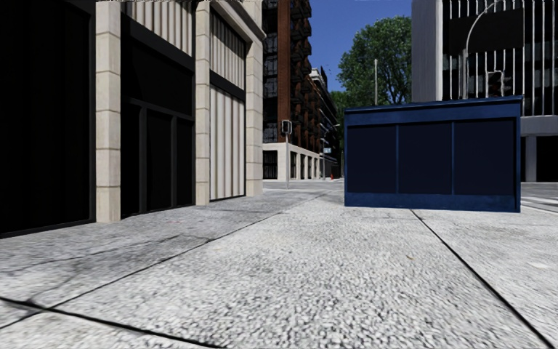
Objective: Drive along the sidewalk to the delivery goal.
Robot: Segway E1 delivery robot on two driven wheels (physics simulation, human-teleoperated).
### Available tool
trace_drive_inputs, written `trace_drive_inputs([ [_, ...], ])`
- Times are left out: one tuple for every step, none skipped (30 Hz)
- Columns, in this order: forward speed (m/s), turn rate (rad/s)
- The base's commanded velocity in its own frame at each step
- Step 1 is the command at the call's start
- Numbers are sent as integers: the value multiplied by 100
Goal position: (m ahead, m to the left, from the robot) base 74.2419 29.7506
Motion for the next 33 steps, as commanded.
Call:
trace_drive_inputs([
  [200,0],
  [200,0],
  [200,0],
  [200,0],
  [200,0],
  [200,0],
  [200,0],
  [200,0],
  [200,0],
  [200,0],
  [200,0],
  [200,0],
  [200,0],
  [200,0],
  [200,-2],
  [200,-2],
  [200,-7],
  [200,-8],
  [200,-4],
  [200,-4],
  [200,0],
  [200,0],
  [200,0],
  [200,0],
  [200,0],
  [200,0],
  [200,0],
  [200,0],
  [200,0],
  [200,0],
  [200,0],
  [200,0],
  [200,0],
])
